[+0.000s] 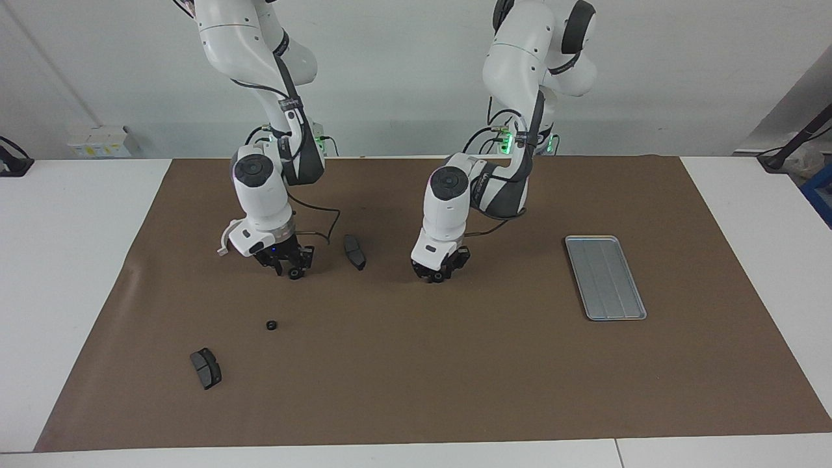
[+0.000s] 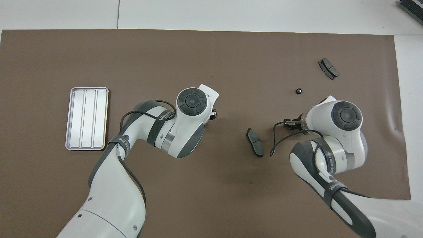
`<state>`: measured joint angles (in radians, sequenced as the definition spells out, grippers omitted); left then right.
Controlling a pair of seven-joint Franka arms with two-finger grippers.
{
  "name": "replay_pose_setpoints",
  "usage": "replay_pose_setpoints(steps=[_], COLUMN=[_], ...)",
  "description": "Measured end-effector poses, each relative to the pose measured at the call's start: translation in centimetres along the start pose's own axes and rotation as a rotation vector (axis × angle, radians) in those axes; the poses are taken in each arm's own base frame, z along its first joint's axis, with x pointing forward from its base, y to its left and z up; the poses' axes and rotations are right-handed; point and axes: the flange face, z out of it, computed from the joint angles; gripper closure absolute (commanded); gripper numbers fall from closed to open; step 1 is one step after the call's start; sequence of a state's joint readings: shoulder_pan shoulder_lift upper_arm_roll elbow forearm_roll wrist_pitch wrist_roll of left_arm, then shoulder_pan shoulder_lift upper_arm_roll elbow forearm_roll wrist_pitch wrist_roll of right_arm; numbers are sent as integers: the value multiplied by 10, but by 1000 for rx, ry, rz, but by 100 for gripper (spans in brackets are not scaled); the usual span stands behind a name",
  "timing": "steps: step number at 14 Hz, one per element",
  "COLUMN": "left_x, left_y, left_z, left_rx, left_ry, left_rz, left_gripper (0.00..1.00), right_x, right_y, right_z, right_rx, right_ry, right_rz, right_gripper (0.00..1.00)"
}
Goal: Pick bearing gear from pile to tray
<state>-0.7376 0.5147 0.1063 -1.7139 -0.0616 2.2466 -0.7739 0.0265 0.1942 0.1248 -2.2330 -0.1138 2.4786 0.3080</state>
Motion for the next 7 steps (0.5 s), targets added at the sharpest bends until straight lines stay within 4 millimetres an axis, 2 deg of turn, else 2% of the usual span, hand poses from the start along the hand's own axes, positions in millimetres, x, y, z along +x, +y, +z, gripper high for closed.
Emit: replay_pose_setpoints(steps=[1,2,3,5,7], left_x=[-2,-4,-6,-8,-8], left_y=[1,2,3,5,5], left_z=[0,0,0,-2,-2], left_rx=[0,1,1,0,0], left_ry=[0,-1,-1,0,1], left_rz=[3,6,10,13,12], left_gripper=[56,61,65,74,81], right_x=[-1,-2,-3,-2,-2], right_y=[-1,-2,-2,-5,-6], right_z=[1,3,5,2,2], right_rx=[2,5,7,14,17], right_ry=[4,8,10,20,20], right_rz=[-1,-2,-3,-4,-1], right_gripper=[45,58,76,100,100])
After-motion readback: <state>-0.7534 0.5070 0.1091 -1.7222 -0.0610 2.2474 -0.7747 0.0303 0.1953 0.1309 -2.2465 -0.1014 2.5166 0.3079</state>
